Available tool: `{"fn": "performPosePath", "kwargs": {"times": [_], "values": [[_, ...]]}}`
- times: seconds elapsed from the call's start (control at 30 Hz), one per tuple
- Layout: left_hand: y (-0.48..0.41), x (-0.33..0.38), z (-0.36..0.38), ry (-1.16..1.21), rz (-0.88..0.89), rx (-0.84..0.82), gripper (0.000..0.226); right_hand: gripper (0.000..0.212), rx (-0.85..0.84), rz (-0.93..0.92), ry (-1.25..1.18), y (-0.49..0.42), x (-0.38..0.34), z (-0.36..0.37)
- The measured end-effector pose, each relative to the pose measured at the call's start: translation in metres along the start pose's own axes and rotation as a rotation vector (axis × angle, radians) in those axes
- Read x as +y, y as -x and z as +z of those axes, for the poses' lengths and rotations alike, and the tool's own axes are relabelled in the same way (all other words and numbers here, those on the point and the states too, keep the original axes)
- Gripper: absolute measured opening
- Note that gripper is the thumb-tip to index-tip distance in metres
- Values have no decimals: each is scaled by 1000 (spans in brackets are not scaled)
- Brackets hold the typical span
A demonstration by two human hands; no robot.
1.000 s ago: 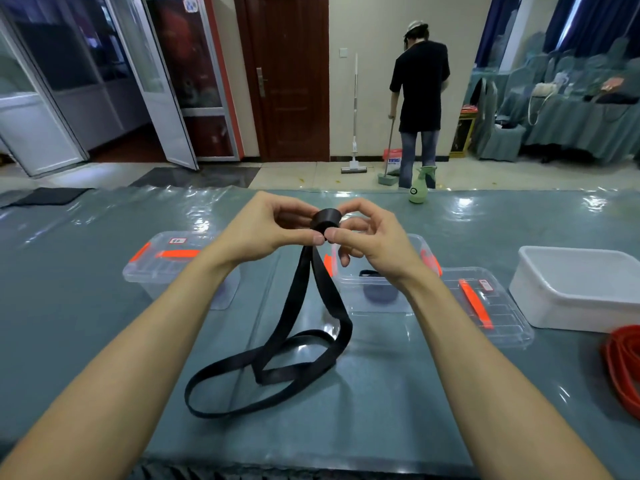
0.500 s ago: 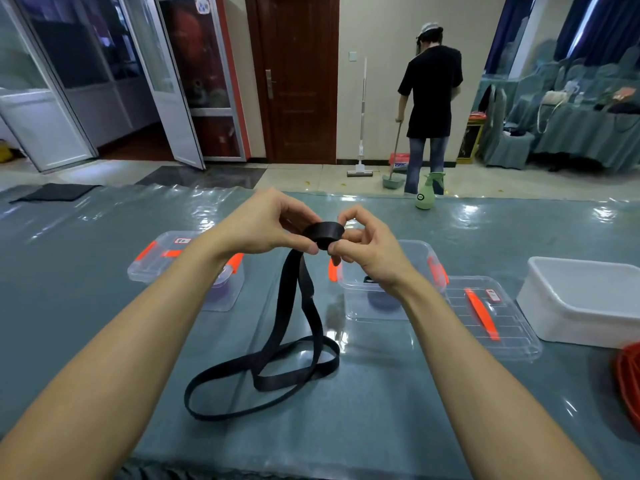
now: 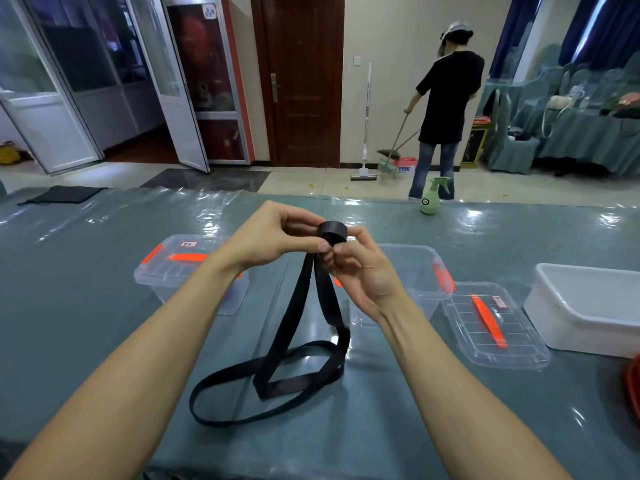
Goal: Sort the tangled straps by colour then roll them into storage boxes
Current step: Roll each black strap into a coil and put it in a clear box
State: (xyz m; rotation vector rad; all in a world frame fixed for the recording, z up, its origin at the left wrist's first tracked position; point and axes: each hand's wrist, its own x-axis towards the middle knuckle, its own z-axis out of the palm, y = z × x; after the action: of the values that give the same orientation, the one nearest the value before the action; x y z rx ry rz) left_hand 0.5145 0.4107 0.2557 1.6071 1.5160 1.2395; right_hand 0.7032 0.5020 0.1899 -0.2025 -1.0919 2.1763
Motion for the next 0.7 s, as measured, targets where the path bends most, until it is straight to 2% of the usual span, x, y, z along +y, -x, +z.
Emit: {"fn": "performPosePath", "kwargs": {"times": [0.07,0.1,0.17,0.23,0.3,0.33,0.4,0.5,0.6,0.7], "values": [[3,-3,-1,-52,-6,20,33,38,14,23,59,3,5,-5],[5,-4,-3,-117,-10,25,34,35,27,33,195,6,5,-7],[8,-3,-7,-287,-34,6,34,31,45,18,671,7,-7,-9],[10,2,-7,-484,-36,-31,31,41,67,-37,1172,3,-25,-10],[7,13,-2,-681,7,-77,29,49,23,-106,1480,0,-39,-2],[4,20,1,-766,31,-95,27,45,-19,-117,1562,-3,-43,4],[-1,32,8,-936,56,-127,25,33,-82,-78,1597,-5,-46,13],[-4,38,15,-1096,51,-170,38,32,-103,-17,1517,-3,-40,10],[0,33,15,-894,-18,-179,54,23,-82,-47,1392,4,-31,-1],[5,25,8,-586,-45,-99,51,26,-7,-103,1115,10,-26,-10]]}}
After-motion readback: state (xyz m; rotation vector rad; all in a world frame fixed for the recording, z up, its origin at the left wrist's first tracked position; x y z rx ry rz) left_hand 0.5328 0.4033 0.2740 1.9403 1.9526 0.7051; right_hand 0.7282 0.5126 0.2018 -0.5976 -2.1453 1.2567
